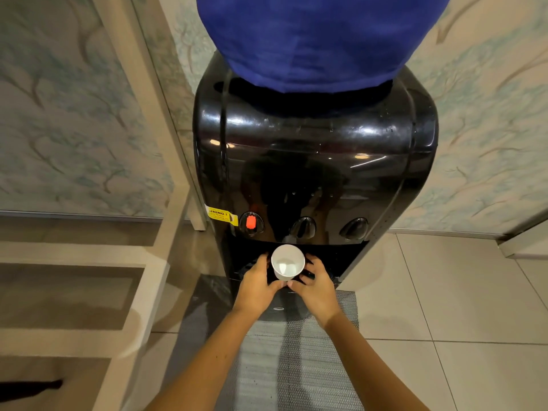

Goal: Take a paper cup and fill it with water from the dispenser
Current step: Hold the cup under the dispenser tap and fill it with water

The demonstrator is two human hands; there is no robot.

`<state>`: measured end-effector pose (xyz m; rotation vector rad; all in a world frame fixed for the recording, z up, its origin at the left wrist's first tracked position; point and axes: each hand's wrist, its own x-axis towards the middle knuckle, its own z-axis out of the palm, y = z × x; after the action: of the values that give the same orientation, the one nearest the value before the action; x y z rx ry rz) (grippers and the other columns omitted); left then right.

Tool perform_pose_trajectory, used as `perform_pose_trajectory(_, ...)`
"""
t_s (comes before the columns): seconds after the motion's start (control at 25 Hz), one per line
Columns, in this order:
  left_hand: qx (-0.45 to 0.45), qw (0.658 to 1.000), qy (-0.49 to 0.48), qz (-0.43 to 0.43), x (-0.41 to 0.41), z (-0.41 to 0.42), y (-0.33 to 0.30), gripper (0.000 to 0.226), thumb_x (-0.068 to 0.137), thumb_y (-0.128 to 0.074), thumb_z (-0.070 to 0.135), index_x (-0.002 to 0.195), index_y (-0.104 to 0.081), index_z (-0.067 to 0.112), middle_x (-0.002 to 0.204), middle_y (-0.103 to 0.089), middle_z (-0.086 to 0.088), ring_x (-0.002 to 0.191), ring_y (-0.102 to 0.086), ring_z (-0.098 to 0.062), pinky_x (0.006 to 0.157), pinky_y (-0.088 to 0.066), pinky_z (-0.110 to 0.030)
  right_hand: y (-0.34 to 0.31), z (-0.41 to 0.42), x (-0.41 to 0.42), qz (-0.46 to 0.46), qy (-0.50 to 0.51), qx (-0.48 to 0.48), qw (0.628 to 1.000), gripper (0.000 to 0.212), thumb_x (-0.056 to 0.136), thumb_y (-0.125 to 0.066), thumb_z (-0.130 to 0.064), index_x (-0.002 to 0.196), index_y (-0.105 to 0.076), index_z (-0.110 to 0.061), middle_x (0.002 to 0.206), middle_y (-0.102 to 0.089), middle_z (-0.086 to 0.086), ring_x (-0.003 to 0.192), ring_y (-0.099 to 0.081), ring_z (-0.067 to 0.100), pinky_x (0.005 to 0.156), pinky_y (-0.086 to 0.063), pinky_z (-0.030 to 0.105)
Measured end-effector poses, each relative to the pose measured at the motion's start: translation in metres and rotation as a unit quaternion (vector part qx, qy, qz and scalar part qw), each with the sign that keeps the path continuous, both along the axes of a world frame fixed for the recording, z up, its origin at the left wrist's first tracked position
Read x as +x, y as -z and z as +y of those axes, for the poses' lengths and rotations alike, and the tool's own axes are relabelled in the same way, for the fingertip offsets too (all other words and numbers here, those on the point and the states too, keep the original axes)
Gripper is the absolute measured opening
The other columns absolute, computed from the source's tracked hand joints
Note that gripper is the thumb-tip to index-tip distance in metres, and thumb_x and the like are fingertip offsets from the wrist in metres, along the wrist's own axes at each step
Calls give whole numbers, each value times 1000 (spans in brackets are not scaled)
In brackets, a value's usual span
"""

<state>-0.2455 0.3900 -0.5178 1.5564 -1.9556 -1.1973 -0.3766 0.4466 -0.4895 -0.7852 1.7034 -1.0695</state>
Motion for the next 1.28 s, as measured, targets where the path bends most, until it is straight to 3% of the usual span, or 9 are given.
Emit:
perform_pose_trajectory(0.16,15,1000,-12,-25,22,15,-26,70,88,-59,7,149,-27,16,146,-48,-5,135,-44,-20,104,-38,-28,-27,15,-3,46,18,33,998,74,78,-71,0,141,-35,-15,132,-46,5,123,-47,22,101,-43,35)
perform_pose_trajectory(0.36,-95,984,-145,30,52,31,-101,41,86,-52,1,122,-57,19,118,-63,5,112,-61,-20,90,-46,-29,-104,42,-4,152,174,-83,969,34,85,-57,4,109,-53,-21,113,-58,11,95,-54,18,78,-44,16)
perform_pose_trajectory(0.44,-178,964,-191,41,57,32,-145,32,85,-52,4,109,-58,24,102,-60,11,97,-63,-21,79,-50,-35,-140,47,-7,256,213,-153,930,31,83,-54,2,102,-52,-23,106,-54,3,94,-51,19,78,-47,27)
perform_pose_trajectory(0.52,-279,942,-184,36,57,30,-190,27,84,-53,17,111,-52,23,106,-55,7,99,-56,-20,80,-49,-38,-174,44,-12,378,190,-216,880,32,82,-59,-10,112,-50,-19,115,-47,0,106,-43,17,90,-45,42)
perform_pose_trajectory(0.6,-379,915,-135,-6,50,26,-226,45,85,-56,33,126,-47,17,126,-48,-4,117,-47,-23,96,-42,-40,-199,35,-13,501,106,-224,829,59,78,-68,-31,129,-42,-16,139,-40,9,127,-36,24,104,-33,46)
perform_pose_trajectory(0.72,-468,870,21,-154,34,8,-258,93,78,-65,57,149,-23,14,156,-20,-16,146,-17,-28,112,-21,-45,-214,15,-11,640,-36,-157,751,111,57,-82,-49,146,-24,-19,155,-23,18,142,-16,36,107,-27,57)
perform_pose_trajectory(0.84,-455,838,108,-282,25,-11,-265,133,54,-77,66,153,-5,15,161,-2,-16,149,2,-29,114,-10,-55,-214,-1,-11,666,-105,-92,733,140,40,-88,-52,151,-7,-22,158,-11,16,145,-1,35,108,-14,63)
perform_pose_trajectory(1.04,-424,830,89,-353,12,-16,-244,149,40,-82,67,152,0,13,159,-3,-17,147,-2,-34,112,-9,-59,-197,-13,-13,674,-86,-89,729,145,41,-87,-55,150,3,-24,158,-2,14,144,8,34,107,-3,65)
perform_pose_trajectory(1.28,-462,810,48,-359,5,-19,-230,147,45,-78,71,152,3,11,157,-5,-19,146,-7,-36,112,-12,-60,-181,-18,-15,684,-63,-119,717,134,52,-84,-50,151,3,-23,157,-1,16,144,7,37,108,-1,68)
